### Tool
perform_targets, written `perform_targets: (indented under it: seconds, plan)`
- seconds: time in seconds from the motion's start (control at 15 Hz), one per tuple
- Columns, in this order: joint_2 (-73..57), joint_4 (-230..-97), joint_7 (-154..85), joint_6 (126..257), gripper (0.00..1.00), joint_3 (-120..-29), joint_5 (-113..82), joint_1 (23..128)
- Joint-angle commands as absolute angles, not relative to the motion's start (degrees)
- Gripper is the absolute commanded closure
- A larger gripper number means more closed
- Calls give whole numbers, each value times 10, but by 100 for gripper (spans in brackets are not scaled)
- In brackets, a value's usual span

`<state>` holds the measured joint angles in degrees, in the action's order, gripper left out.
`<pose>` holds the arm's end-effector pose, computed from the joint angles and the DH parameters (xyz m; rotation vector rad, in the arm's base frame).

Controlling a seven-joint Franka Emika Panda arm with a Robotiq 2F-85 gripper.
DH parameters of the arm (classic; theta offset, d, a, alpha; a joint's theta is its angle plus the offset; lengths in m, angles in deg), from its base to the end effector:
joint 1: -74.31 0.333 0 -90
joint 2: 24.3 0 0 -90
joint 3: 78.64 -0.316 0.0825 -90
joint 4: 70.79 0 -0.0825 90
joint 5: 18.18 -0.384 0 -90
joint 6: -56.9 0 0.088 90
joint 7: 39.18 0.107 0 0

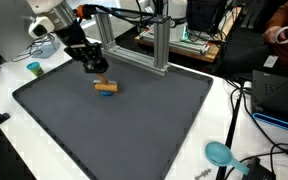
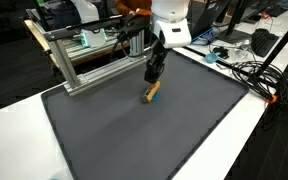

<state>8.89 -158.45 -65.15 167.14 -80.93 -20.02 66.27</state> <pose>0.6772 -0.0698 0.3052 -2.9892 -0.5047 0.2489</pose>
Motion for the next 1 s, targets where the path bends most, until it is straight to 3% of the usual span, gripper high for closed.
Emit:
perform_targets:
  seconds: [0.0,0.6,0.93]
  plan:
    - [116,-1583,-638,1644,77,-806,-206,660]
    - [116,-1591,-635,1653,77,-806,-216,653]
    - [27,-1648,-645,1697,77,-807,-188,669]
